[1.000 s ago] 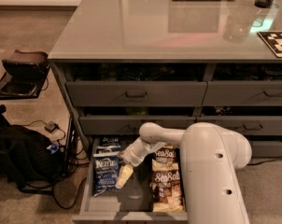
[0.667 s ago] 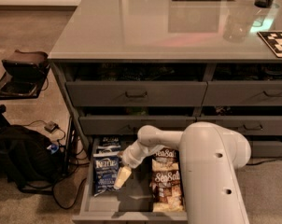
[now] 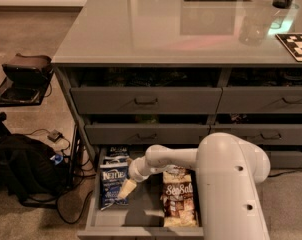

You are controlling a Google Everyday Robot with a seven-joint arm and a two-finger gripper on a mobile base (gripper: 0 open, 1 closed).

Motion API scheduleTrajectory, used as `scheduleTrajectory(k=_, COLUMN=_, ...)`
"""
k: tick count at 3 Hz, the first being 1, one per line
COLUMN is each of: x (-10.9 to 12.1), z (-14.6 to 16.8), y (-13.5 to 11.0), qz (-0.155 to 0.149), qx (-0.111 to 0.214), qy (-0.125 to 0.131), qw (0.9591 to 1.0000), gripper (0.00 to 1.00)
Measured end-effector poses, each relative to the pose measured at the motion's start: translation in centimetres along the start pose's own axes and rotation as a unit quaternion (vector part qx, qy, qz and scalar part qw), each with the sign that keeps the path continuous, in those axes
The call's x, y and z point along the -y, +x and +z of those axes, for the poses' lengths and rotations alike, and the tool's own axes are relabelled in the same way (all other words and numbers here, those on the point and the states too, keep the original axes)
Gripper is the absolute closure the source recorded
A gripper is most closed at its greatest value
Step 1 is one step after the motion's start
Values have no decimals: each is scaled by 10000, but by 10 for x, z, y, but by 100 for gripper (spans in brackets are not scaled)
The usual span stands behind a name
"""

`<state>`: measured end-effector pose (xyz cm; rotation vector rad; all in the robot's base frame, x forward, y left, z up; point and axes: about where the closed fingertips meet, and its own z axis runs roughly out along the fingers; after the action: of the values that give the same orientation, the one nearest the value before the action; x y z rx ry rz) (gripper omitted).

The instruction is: Pick blue chip bag from bottom drawer and place on counter

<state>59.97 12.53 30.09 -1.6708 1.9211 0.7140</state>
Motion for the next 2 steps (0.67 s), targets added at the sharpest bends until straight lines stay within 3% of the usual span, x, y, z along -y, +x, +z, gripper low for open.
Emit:
scheduleTrajectory(k=1, x=23, z=18, y=5, qz=220, qx=335, qy=357, qw=9986, gripper=0)
scheduleTrajectory(k=2, x=37, z=51, y=17, qz=538, qx=670, qy=205, qw=9961, gripper=0)
